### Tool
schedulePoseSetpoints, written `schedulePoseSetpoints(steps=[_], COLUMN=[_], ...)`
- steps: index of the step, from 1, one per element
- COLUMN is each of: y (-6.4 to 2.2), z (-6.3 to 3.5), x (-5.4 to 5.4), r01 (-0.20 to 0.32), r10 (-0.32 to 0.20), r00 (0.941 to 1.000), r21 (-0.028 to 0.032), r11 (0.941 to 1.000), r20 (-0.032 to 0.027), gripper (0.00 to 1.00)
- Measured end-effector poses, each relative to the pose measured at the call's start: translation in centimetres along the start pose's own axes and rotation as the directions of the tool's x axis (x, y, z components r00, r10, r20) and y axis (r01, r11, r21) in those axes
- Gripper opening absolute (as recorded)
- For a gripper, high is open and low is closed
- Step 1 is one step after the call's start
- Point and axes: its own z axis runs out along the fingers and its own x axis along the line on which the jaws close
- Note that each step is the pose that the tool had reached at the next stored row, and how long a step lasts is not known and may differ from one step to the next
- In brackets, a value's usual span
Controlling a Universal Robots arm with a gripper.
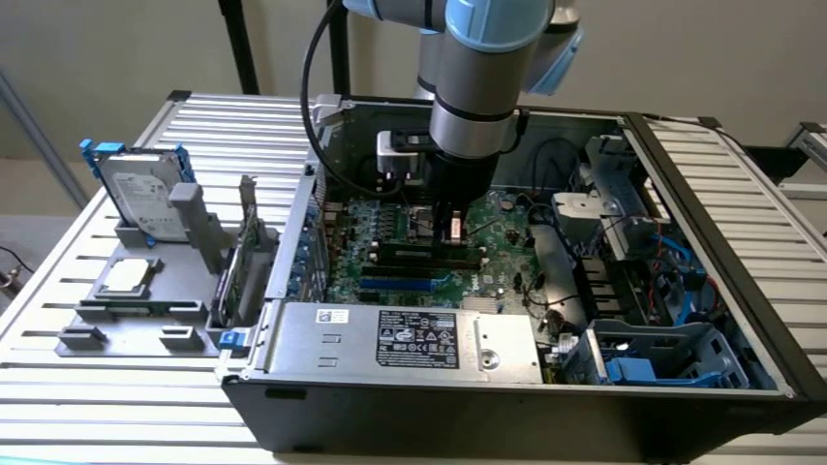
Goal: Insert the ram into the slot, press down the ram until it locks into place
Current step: 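Insert the ram into the slot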
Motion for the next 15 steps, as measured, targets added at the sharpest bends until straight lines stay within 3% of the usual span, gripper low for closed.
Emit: schedulePoseSetpoints(steps=[15], y=[0.0], z=[0.08], x=[0.0], r01=[-0.007], r10=[0.007], r00=[1.0], r21=[0.0001], r11=[1.0], r20=[0.0003], gripper=[0.13])
